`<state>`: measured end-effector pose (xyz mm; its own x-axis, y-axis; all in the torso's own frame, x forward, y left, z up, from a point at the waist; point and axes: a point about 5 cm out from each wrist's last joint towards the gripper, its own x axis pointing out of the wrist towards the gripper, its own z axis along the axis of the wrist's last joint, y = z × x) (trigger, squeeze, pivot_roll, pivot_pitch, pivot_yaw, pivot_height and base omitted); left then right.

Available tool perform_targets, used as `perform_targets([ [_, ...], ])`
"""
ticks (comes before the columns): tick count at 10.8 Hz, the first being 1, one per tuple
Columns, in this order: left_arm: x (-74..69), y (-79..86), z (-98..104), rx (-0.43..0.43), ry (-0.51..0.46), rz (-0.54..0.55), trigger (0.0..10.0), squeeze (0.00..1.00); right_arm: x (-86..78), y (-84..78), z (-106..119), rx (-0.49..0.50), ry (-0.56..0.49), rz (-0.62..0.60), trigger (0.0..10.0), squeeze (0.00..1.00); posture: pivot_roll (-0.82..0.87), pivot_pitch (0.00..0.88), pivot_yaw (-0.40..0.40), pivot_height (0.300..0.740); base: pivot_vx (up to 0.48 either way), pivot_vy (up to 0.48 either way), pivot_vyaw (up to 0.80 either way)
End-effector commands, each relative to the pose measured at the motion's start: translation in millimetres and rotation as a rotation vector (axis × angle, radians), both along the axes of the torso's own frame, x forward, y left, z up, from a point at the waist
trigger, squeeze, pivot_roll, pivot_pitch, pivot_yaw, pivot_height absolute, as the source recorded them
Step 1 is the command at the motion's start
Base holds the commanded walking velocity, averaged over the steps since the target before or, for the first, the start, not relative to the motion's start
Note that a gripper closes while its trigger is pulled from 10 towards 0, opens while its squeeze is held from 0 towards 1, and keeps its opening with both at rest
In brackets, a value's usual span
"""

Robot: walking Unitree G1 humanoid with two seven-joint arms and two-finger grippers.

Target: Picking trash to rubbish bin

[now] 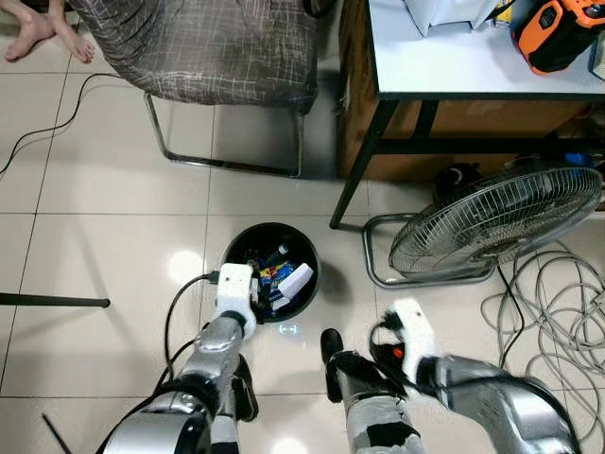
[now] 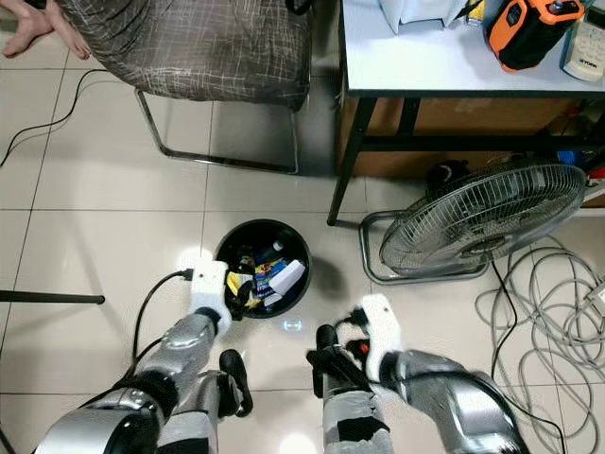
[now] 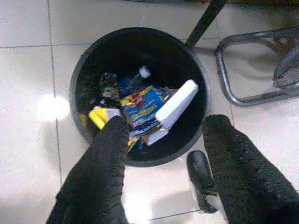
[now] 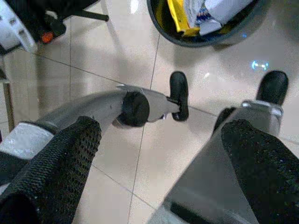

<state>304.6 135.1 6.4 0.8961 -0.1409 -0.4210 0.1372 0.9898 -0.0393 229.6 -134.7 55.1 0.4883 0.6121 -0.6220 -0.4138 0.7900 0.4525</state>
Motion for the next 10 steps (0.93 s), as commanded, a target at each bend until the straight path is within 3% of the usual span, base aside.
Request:
perform_targets([
  [1, -12.7, 5.4, -12.6, 0.009, 0.043, -0.002, 10.0, 1.00, -2.2, -0.2, -11.6, -0.023, 0.031, -0.015, 10.0, 0.00, -0.25, 0.362, -0.006, 0.740, 0.000, 0.000, 0.00],
  [5, -16.7, 31.8, -9.8, 0.025, -0.027, 0.044, 10.0, 1.00, 25.1, 8.2, -19.3, -0.047, -0.028, -0.038, 10.0, 0.00, -0.17, 0.286, 0.011, 0.740, 0.000, 0.000, 0.00],
  [10, -25.1, 47.8, -6.7, 0.036, -0.107, 0.049, 10.0, 1.00, 62.7, 16.1, -30.1, -0.152, -0.142, -0.086, 10.0, 0.00, -0.09, 0.187, 0.019, 0.740, 0.000, 0.000, 0.00],
])
